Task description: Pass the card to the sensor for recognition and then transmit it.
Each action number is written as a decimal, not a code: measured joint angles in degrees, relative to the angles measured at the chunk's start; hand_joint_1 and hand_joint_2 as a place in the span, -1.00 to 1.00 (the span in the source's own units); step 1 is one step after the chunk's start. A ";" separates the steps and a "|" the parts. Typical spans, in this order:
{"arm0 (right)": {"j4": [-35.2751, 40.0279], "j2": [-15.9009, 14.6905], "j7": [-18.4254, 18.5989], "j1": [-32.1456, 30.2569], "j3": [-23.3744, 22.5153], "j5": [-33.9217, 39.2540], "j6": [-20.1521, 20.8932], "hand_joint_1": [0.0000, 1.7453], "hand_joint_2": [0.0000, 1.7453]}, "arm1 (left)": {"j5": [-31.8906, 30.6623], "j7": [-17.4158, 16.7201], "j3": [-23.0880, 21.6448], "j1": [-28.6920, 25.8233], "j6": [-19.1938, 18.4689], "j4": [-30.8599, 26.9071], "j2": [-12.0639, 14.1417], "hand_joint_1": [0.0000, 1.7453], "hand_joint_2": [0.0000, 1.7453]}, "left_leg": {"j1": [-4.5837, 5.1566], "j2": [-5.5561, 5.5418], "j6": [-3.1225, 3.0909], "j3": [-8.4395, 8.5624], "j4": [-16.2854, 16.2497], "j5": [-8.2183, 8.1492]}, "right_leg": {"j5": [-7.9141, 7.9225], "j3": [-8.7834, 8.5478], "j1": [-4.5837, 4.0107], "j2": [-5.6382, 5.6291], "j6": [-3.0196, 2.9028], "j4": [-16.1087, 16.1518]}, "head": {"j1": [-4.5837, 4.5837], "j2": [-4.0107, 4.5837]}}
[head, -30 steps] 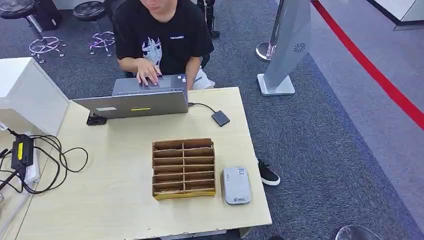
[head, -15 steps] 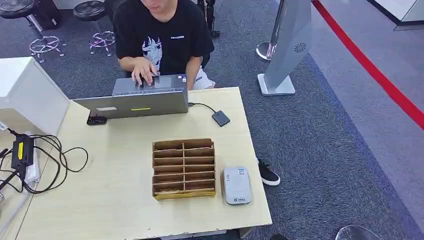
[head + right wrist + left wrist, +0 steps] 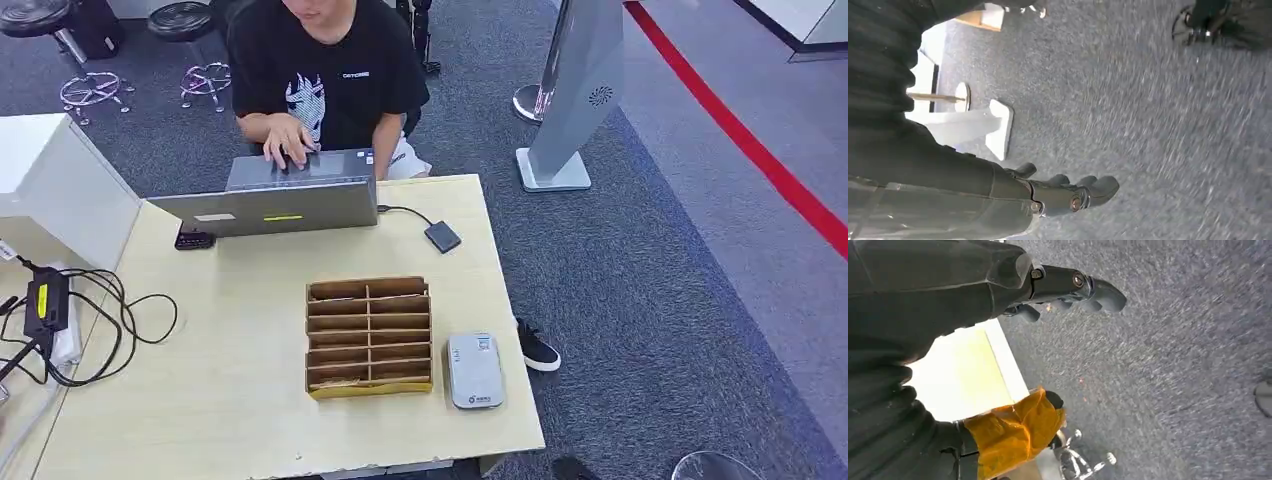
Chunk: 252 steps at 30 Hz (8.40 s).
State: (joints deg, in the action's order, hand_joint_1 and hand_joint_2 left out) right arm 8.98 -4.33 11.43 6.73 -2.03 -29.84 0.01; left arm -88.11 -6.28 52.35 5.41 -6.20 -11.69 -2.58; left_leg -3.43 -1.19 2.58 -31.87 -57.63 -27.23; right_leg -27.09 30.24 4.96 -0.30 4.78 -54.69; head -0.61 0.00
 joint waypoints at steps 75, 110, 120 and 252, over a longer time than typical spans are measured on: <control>0.52 -0.02 -3.12 1.01 -3.96 -6.07 -3.46 -1.00 1.00 | 0.48 4.16 0.94 1.57 1.96 0.00 0.15 -1.00 1.00 | 0.00 0.06 0.03 0.03 0.01 0.02 | -0.03 0.04 -0.01 -0.04 -0.05 -0.12 | 0.02 0.00; 0.52 -0.44 -3.19 0.85 -7.78 -6.18 -9.51 -1.00 1.00 | 1.03 6.43 0.96 1.59 0.45 0.02 0.85 -1.00 1.00 | 0.00 0.07 0.03 0.03 0.00 0.02 | -0.03 0.03 -0.01 -0.06 -0.05 -0.15 | 0.02 0.00; 0.52 -0.02 -2.49 0.56 -8.24 -6.16 -5.78 -1.00 1.00 | 0.55 -1.53 -0.66 1.93 9.42 0.00 0.04 -1.00 1.00 | 0.00 0.07 0.03 0.04 0.00 0.02 | -0.03 0.03 -0.01 -0.05 -0.05 -0.15 | 0.00 0.00; 0.74 1.77 -1.16 0.48 -17.22 -18.38 -2.87 -1.00 1.00 | 2.56 1.40 2.75 0.69 -5.77 0.07 0.22 -1.00 1.00 | 0.00 0.10 0.03 0.10 -0.01 0.02 | -0.03 0.02 0.00 -0.08 -0.06 -0.22 | 0.02 0.00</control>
State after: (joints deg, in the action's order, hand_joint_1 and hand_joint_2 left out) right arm 9.73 -2.56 10.27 7.22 -19.26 -48.22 -2.86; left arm -85.55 -4.87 55.10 6.10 -11.97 -11.63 -2.36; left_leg -3.43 -1.08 2.62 -31.78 -57.63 -27.21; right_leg -27.12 30.26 4.96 -0.39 4.72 -54.90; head -0.59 0.00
